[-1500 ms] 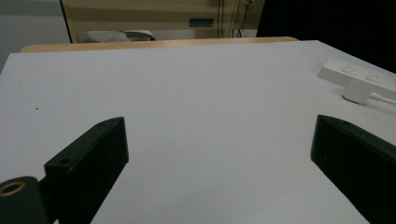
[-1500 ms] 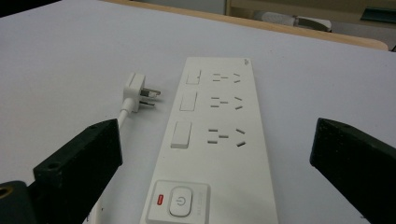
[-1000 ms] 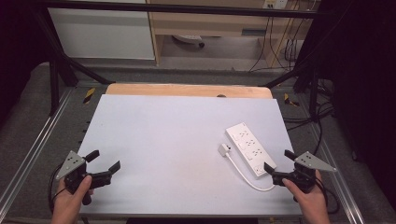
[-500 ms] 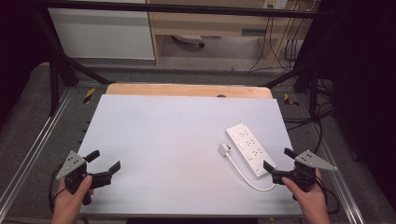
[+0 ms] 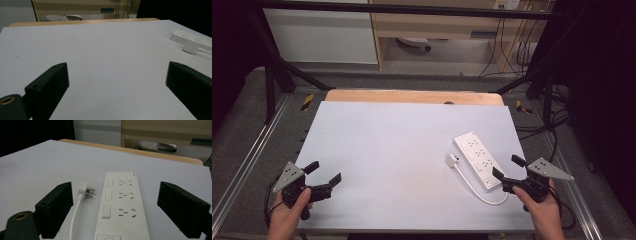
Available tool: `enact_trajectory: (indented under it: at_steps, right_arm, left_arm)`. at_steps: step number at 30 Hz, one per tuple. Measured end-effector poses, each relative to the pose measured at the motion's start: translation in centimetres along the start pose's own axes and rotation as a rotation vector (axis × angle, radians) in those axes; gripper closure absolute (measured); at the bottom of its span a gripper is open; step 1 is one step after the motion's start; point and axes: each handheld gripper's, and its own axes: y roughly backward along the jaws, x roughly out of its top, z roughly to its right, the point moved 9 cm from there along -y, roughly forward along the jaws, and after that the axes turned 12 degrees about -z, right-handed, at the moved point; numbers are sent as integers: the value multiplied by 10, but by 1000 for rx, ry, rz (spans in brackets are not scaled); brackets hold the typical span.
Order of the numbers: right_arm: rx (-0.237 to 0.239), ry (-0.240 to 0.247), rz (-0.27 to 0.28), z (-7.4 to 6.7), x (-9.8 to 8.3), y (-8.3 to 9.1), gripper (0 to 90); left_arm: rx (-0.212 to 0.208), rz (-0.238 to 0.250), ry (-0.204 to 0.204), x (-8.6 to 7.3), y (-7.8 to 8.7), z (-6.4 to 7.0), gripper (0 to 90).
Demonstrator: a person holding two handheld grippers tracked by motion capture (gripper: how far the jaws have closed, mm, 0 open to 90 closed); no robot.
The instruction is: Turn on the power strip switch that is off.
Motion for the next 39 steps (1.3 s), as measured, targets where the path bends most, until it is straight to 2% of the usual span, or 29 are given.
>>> enact_trajectory:
  at_steps: [6, 8, 14, 15, 20, 21, 24, 32, 39]
  right_arm:
    - [-3, 8, 2, -3, 6, -1, 244]
    - [-13, 4, -15, -2, 5, -4, 288]
    - [-4, 11, -23, -5, 7, -7, 347]
    - [-1, 16, -19, -7, 9, -8, 392]
    - [1, 28, -27, -9, 13, -10, 445]
    - [9, 26, -34, -11, 13, -12, 478]
    - [15, 40, -42, -13, 13, -15, 499]
    - [4, 32, -66, -13, 11, -24, 575]
    - [10, 47, -72, -15, 10, -31, 688]
  left_arm:
    - [1, 0, 1, 0, 0, 0, 49]
    - [1, -1, 0, 0, 0, 0, 49]
    - [1, -6, -4, -1, 0, 0, 49]
    - [2, -6, -3, -1, 0, 0, 49]
    - [2, -4, -1, -1, 0, -1, 49]
    - [2, -4, -1, -1, 0, -1, 49]
    - [2, -5, 0, -1, 0, -1, 49]
    - [5, -7, 2, -2, 0, -2, 48]
    - [6, -8, -1, -2, 0, -1, 48]
